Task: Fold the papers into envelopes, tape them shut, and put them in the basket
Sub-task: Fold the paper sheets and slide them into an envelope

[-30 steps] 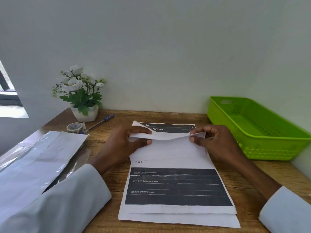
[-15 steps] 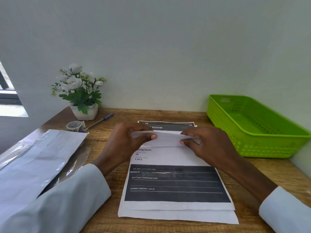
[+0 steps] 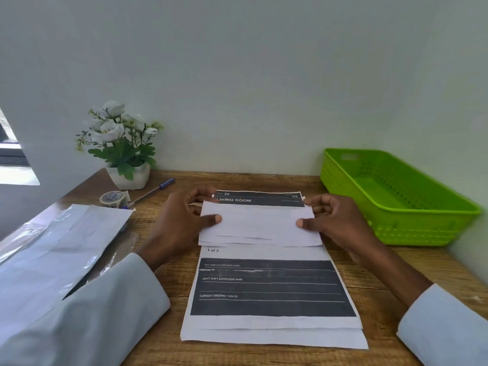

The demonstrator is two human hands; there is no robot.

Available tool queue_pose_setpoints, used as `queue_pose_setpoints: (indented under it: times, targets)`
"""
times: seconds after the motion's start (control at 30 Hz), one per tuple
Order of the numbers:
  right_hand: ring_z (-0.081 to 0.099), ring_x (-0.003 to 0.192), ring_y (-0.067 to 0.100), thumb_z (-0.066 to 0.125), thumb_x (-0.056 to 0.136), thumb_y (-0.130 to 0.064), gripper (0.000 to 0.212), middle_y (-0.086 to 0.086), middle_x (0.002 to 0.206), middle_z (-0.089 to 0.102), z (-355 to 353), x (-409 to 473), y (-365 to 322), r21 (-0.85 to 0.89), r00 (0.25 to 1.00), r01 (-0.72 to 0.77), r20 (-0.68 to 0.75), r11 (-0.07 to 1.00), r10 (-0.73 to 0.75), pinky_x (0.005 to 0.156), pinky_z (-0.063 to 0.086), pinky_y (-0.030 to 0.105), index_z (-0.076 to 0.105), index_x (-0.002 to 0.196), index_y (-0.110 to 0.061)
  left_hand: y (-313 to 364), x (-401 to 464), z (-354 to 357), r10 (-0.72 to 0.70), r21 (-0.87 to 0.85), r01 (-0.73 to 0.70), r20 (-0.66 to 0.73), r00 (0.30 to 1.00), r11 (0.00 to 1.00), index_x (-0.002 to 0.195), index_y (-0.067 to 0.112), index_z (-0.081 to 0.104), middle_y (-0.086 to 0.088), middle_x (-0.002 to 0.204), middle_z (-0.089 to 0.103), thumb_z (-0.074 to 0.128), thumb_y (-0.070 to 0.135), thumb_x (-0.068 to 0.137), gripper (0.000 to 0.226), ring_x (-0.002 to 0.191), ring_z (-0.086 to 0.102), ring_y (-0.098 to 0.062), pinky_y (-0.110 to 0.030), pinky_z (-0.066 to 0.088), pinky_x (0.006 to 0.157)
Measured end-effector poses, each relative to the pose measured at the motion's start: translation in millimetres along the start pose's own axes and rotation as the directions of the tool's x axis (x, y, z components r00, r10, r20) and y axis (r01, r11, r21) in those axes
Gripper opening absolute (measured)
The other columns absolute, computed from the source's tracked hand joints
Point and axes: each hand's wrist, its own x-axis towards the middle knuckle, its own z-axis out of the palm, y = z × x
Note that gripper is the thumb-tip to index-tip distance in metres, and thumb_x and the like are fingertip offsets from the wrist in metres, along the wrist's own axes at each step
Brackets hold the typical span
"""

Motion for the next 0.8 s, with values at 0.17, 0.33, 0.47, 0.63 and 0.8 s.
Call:
queue_pose_setpoints:
  times: [0.17,0.33,0.47,0.63,0.8]
  targets:
    - [0.061,0.115,0.017,0.084,0.073,-0.033,0.049,-0.003,0.128,0.066,9,-4,0,-0.495,0.975,0.215,0.058,0.842,-0.215,0.098,0.047,0.030,0.069,0.119,-0.028,7,-7,9,0.089,0.521,-0.139,0.120,0.989,0.842,0.131,0.032,0.050,0.008,0.136,0.050,0.073,0.040,0.080,0.056,0.101,0.048,-0.007,-0.024,0.040,0.082]
    - [0.060,0.117,0.003,0.072,0.084,-0.040,0.035,-0.013,0.126,0.067,18,-12,-4,-0.456,0.929,0.339,0.302,0.823,-0.215,0.104,0.044,0.026,0.071,0.118,-0.032,3,-9,14,0.077,0.548,-0.269,0.347,0.935,0.792,0.138,0.041,0.043,0.019,0.152,0.033,0.054,0.048,0.092,0.048,0.139,0.035,-0.009,-0.033,0.029,0.112]
    - [0.061,0.114,-0.001,0.070,0.085,-0.043,0.031,-0.020,0.123,0.067,16,-9,-4,-0.459,0.918,0.343,0.348,0.819,-0.190,0.105,0.046,0.028,0.072,0.116,-0.035,0,-8,19,0.010,0.616,-0.323,0.456,0.890,0.718,0.149,0.042,0.023,0.014,0.158,0.020,0.035,0.044,0.101,0.050,0.143,0.028,-0.014,-0.031,0.021,0.115]
    - [0.062,0.111,-0.003,0.073,0.084,-0.042,0.031,-0.020,0.121,0.068,11,-10,-5,-0.454,0.920,0.333,0.350,0.826,-0.178,0.104,0.047,0.028,0.074,0.113,-0.034,0,-8,19,-0.013,0.650,-0.333,0.466,0.885,0.683,0.150,0.040,0.019,0.013,0.159,0.017,0.032,0.044,0.102,0.051,0.143,0.029,-0.017,-0.034,0.024,0.116]
    - [0.060,0.115,-0.001,0.069,0.086,-0.044,0.032,-0.021,0.125,0.066,17,-13,-20,-0.565,0.903,0.405,0.369,0.719,-0.218,0.102,0.043,0.020,0.072,0.116,-0.035,4,-7,15,-0.026,0.645,-0.307,0.453,0.891,0.700,0.149,0.037,0.027,0.012,0.156,0.029,0.039,0.051,0.097,0.055,0.139,0.036,-0.015,-0.034,0.030,0.112]
